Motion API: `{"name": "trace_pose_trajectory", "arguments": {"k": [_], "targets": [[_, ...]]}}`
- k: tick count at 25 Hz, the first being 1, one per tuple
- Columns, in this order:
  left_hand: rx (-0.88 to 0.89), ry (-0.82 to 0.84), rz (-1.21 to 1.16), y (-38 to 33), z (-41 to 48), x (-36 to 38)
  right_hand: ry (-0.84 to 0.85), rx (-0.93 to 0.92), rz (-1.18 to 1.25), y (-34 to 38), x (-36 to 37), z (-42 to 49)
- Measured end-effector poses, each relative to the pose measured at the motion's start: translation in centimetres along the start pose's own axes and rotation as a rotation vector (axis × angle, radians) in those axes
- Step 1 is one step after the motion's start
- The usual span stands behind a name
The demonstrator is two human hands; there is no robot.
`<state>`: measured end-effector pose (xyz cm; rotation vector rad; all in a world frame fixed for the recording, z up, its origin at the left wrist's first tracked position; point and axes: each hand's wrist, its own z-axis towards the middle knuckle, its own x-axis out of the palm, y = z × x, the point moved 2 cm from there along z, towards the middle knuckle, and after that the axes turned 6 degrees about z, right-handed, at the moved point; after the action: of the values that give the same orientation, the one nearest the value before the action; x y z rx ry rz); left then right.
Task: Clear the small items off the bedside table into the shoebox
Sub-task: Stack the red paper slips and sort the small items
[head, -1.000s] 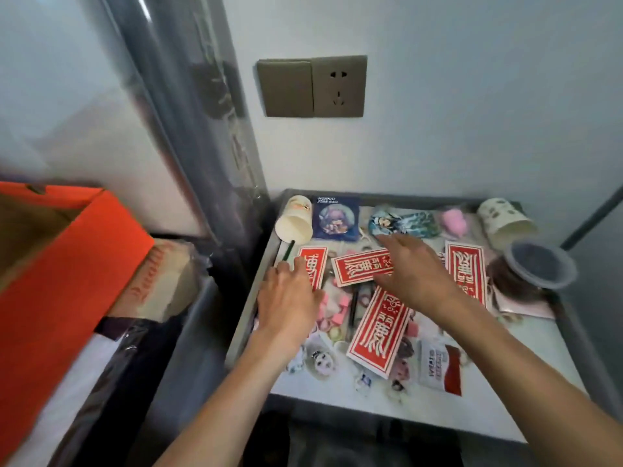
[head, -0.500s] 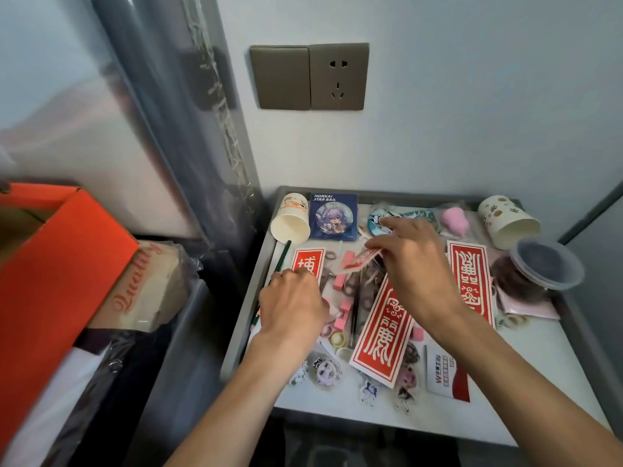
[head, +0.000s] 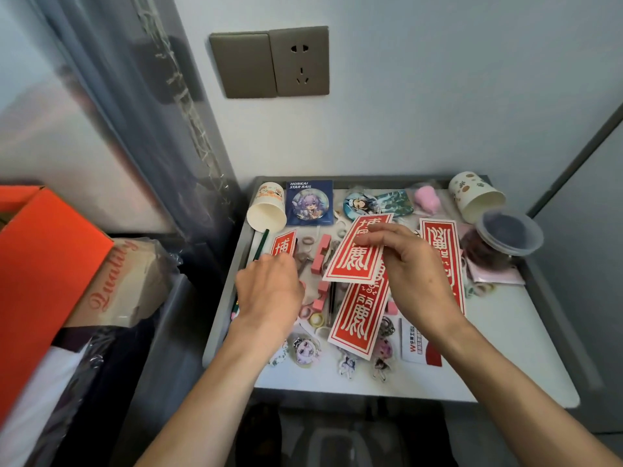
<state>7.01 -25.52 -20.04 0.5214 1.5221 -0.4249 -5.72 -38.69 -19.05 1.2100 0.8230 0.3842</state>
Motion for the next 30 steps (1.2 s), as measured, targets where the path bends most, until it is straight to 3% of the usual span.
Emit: {"name": "trace_pose_trajectory", "arguments": {"k": [5, 7, 9, 11, 16, 22, 26, 28, 30], "targets": [[-0.051, -0.150, -0.047, 1.7, -0.2, -2.1, -0.053, 0.065, 0.207, 0.7, 0.1, -0.1], [-0.098, -0.238, -0.205, 2.9, -0.2, -2.8, -0.063, 0.067, 0.236, 0.9, 0.2, -0.1], [-0.128, -0.272, -0.530, 4.0, 0.0, -3.4, -0.078, 0.075, 0.292, 1.0, 0.3, -0.1], [-0.158, -0.220, -0.830, 4.3, 0.2, -3.8, -0.105, 0.116, 0.378, 1.2, 0.5, -0.1], [-0.098, -0.064, -0.852, 2.5, -0.9, -3.5, -0.109, 0.095, 0.264, 2.3, 1.8, -0.3], [-0.287, 0.209, -1.415, 1.5, -2.0, -2.2, -0.085, 0.157, 0.332, 2.7, 2.4, -0.3], [-0.204, 0.378, -1.623, 0.8, -1.8, -1.8, -0.034, 0.195, 0.449, 2.3, 2.3, -0.6], [-0.162, 0.391, -1.703, 0.7, -2.0, -1.6, 0.002, 0.189, 0.473, 2.2, 2.3, -0.6], [-0.175, 0.299, -1.589, 0.9, -2.0, -1.2, 0.047, 0.188, 0.491, 2.0, 2.6, -0.6]]}}
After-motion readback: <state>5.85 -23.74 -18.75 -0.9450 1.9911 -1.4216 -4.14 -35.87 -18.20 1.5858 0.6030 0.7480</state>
